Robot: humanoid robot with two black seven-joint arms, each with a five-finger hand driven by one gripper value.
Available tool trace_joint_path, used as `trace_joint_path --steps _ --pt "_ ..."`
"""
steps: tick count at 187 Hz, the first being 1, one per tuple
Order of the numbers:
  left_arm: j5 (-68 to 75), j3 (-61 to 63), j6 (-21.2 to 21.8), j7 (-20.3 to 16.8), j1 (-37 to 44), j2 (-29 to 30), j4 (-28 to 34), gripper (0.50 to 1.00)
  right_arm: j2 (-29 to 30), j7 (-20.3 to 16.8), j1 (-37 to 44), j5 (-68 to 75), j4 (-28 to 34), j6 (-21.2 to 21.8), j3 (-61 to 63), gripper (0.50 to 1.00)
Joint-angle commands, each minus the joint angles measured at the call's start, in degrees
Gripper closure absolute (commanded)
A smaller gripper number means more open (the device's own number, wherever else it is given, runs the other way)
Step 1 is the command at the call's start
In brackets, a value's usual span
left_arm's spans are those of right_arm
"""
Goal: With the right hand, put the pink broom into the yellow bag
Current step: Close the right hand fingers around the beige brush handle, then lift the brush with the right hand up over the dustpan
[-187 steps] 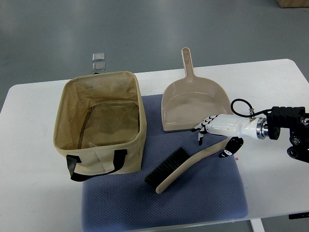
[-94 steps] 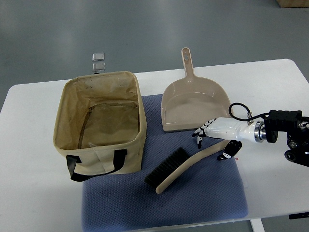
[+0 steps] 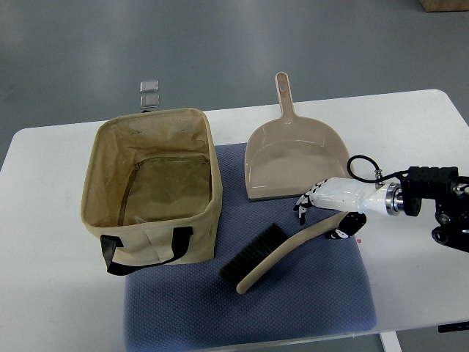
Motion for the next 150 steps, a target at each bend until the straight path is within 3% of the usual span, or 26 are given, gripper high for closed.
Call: trace_joint_path --steps 1,19,36,57,106,150 --pt "0.0 0.0 0.0 0.0 0.0 0.0 0.0 0.500 0.1 0.1 0.0 -0.1 0.0 0.0 -0.1 0.726" --pt "0.0 0.0 0.0 0.0 0.0 0.0 0.0 0.500 0.1 0.1 0.0 -0.2 0.0 0.4 -0.1 0.858" --pt "0.0 0.0 0.0 0.0 0.0 0.0 0.0 0.500 0.2 0.1 -0.1 -0.2 0.0 0.4 -0.1 0.901" --pt "0.0 0.0 0.0 0.0 0.0 0.0 0.0 0.500 0.2 0.2 0.0 -0.2 0.0 0.5 -0.1 1.000" --pt "0.0 0.0 0.0 0.0 0.0 0.0 0.0 0.500 -0.6 0.7 0.4 -0.1 0.4 0.3 0.0 1.000" --pt "0.0 0.0 0.0 0.0 0.0 0.0 0.0 0.500 -4.1 4.0 2.3 0.8 1.1 0.1 0.8 1.000"
